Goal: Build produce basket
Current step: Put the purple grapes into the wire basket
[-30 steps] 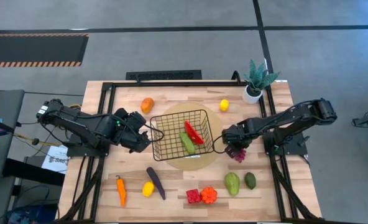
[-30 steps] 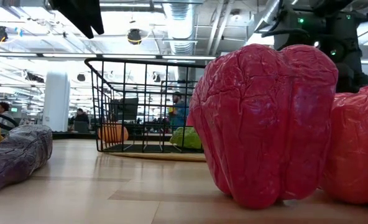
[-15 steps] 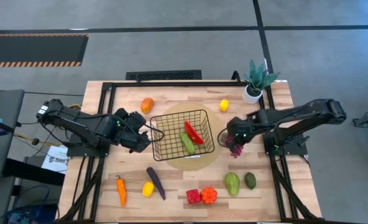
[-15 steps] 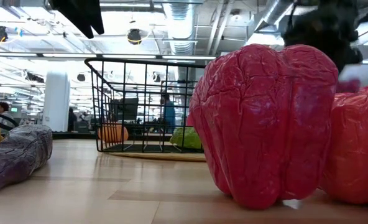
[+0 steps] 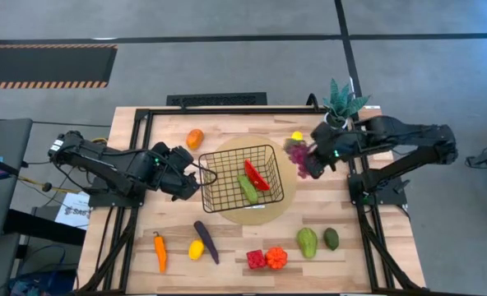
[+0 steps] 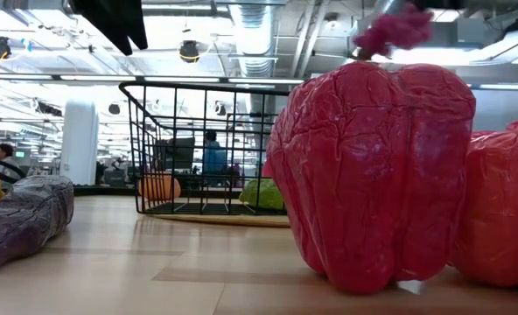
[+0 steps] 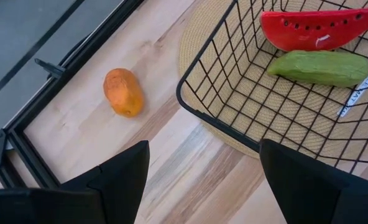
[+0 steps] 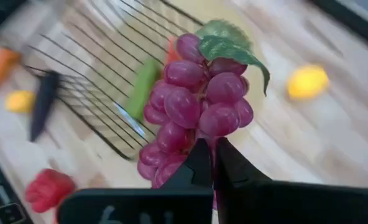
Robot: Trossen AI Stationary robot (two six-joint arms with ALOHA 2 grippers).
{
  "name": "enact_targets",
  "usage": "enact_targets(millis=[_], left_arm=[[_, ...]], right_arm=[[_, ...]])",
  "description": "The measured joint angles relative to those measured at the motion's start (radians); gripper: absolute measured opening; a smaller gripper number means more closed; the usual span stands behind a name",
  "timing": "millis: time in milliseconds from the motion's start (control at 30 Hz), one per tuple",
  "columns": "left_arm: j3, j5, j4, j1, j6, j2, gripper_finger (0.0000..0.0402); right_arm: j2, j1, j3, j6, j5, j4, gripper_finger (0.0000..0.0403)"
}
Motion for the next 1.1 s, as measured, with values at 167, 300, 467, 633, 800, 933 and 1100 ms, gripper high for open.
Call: enact_targets(millis=[167,300,467,633,800,933,1100], left_arm=[[0.0,0.003,0.003,0.007,0.0,0.0,0.0293],[0.0,0.005,0.004,0.006,0.007,0.0,0.0293],[0.0,0.012,0.007,0.006,0.008,0.0,0.0293],[0.0,0.012,0.007,0.006,0.009,0.0,0.0293],[0.0,0.012,0.007,0.006,0.009,0.0,0.0293],[0.0,0.012,0.014,0.006,0.018,0.0,0.0293],[0.0,0.012,0.02,0.006,0.022,0.0,0.0293]], right_arm=[[0.108,-0.027,0.06,-0.194,-0.082,0.163,0.0001],[0.216,-0.05,0.097,-0.314,-0.158,0.262,0.0001],[0.344,-0.083,0.141,-0.401,-0.201,0.322,0.0],[0.457,-0.115,0.153,-0.456,-0.259,0.356,0.0],[0.552,-0.134,0.157,-0.47,-0.283,0.378,0.0],[0.619,-0.136,0.156,-0.478,-0.343,0.442,0.0],[0.678,-0.131,0.157,-0.479,-0.425,0.547,0.0]])
